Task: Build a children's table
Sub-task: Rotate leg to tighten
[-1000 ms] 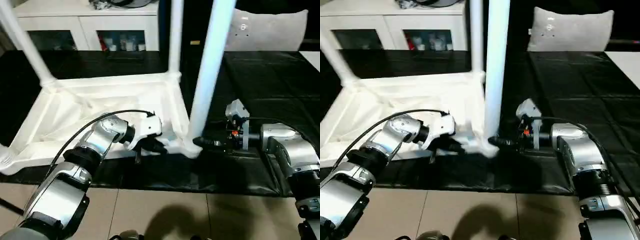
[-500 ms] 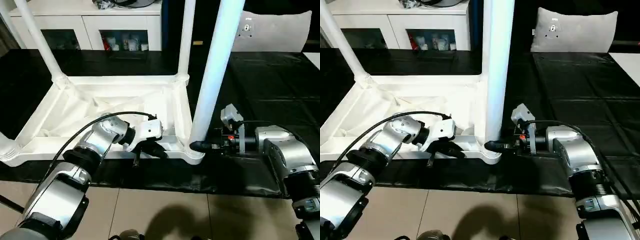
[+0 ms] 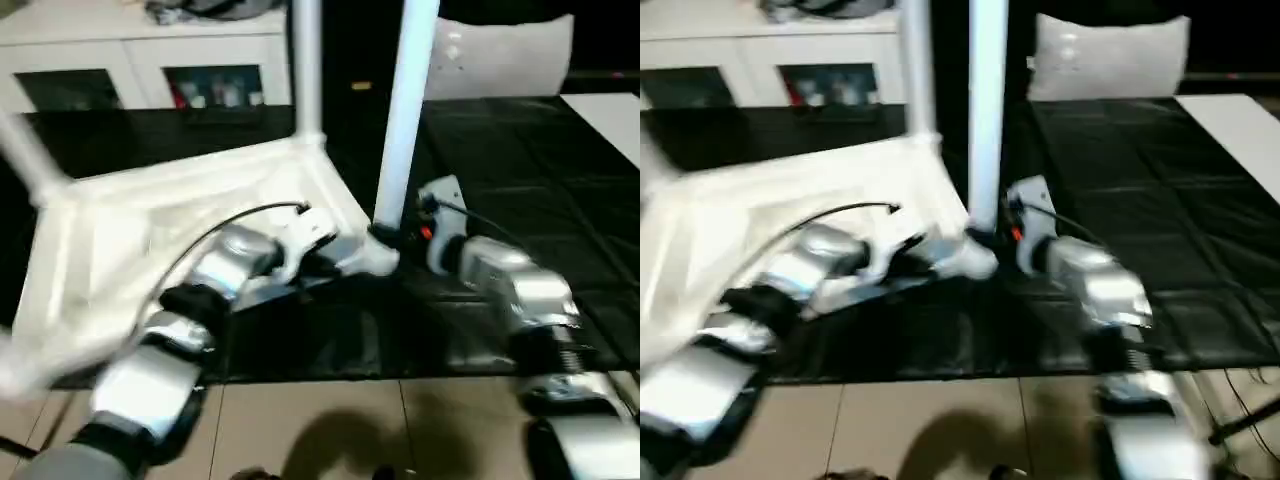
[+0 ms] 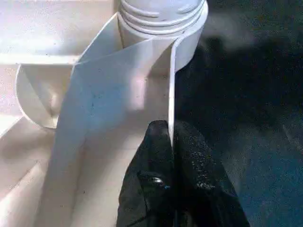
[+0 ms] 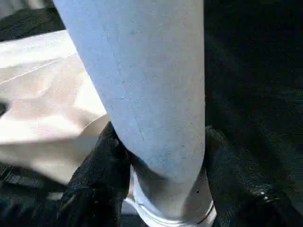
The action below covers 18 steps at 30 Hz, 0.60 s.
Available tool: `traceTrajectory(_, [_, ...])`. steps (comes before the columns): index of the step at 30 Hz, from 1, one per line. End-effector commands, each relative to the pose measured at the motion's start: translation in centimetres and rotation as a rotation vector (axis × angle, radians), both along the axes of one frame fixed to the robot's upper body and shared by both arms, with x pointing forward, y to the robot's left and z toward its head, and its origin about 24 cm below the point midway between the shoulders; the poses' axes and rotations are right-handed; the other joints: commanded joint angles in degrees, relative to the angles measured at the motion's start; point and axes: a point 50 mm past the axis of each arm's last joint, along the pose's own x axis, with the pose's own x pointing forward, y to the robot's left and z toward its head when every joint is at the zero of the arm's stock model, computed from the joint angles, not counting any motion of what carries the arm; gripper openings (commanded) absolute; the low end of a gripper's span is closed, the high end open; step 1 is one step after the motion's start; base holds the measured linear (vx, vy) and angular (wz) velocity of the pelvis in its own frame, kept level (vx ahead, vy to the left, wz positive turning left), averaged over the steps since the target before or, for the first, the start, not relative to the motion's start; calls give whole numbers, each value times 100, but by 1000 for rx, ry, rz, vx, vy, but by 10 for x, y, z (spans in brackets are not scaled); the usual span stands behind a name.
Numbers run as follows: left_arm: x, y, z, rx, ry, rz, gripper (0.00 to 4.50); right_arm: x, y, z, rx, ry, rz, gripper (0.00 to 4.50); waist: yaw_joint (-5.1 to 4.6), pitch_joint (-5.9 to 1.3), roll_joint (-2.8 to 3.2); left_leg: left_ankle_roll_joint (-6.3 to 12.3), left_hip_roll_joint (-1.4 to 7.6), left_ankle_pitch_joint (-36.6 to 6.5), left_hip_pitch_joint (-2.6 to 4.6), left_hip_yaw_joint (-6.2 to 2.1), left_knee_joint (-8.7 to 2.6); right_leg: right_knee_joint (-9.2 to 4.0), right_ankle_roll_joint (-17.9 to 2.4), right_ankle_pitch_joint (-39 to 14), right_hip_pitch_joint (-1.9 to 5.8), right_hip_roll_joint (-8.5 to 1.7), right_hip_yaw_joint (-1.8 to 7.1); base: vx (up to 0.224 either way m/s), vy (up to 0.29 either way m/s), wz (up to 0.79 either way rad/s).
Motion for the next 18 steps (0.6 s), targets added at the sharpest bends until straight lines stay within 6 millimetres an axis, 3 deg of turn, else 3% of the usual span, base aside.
traceTrajectory(1, [5,-10,11,-53,-34,30,0,0,16,-6,26,23,8,235,33,-536,-85,444,149,-537,9,-60,-345,-423,-80,-2287,419,-427,313,0,0,0])
traceTrajectory(3, [5,-12,12,-52,-41,26,0,1,17,-4,36,-4,13,270,36,-536,-82,530,156,-530,9,-58,-349,-409,-122,-2181,420,-425,321,0,0,0])
traceTrajectory(6, [4,-11,10,-34,-50,8,0,-1,16,-1,71,-28,54,282,29,-521,-78,589,182,-602,26,-67,-362,-405,-181,-2140,421,-421,325,0,0,0])
traceTrajectory(11, [3,-5,9,-19,-61,-25,0,-6,0,0,38,-51,105,335,88,-540,-84,668,193,-479,19,-60,-354,-346,-249,-1920,440,-428,361,0,0,0])
traceTrajectory(12, [1,0,8,-5,-69,-60,0,-9,-13,0,22,-60,136,345,93,-541,-85,677,199,-449,13,-64,-356,-339,-272,-1894,441,-431,362,0,0,0])
traceTrajectory(18, [-6,13,4,35,-54,-195,0,-19,-42,6,-46,-71,288,378,202,-532,-78,711,209,-566,27,-42,-351,-351,-253,-1977,439,-419,354,0,0,0])
